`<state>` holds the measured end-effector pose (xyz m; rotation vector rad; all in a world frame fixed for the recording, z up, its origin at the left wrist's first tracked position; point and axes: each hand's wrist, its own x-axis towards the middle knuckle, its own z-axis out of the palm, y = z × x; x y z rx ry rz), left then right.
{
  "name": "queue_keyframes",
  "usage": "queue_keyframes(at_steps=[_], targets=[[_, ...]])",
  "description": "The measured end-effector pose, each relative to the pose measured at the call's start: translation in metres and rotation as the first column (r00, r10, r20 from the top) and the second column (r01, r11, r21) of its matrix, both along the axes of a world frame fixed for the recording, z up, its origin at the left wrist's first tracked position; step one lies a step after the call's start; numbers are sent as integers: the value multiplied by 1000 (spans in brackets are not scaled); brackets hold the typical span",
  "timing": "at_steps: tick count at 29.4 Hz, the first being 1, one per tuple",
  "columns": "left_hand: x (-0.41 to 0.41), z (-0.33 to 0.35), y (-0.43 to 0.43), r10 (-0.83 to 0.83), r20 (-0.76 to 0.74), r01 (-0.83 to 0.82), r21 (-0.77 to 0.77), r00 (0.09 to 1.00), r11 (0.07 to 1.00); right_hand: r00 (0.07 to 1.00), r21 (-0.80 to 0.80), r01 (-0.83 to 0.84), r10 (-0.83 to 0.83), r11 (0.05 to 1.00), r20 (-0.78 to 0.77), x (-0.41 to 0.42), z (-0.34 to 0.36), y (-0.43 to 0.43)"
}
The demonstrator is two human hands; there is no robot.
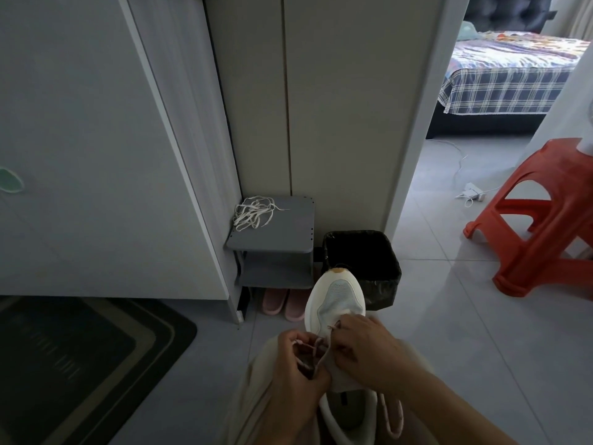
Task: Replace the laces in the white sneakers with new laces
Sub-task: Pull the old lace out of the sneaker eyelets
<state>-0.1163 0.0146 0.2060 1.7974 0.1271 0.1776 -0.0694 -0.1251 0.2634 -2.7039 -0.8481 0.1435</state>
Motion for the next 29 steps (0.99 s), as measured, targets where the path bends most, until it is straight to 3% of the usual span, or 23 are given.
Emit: queue_keyframes(at_steps=[4,11,18,24,29], targets=[[1,-3,2,17,17,-17,14,1000,1000,999,19,32,-32,999,-1,-1,-4,-2],[4,13,4,-28,-13,29,41,1000,999,961,302,277,-269,912,-68,-5,-24,4],[20,13,14,-104,102,71,280,989,957,946,400,314,-317,861,-60,-10,-41,5],[26,12,15,-214,187,97,492,959,865,943,315,306,-330,898,27,-17,-35,7],[32,17,6,-295,80,205,552,952,808,931,276,314,-352,908,100,-14,-26,5]])
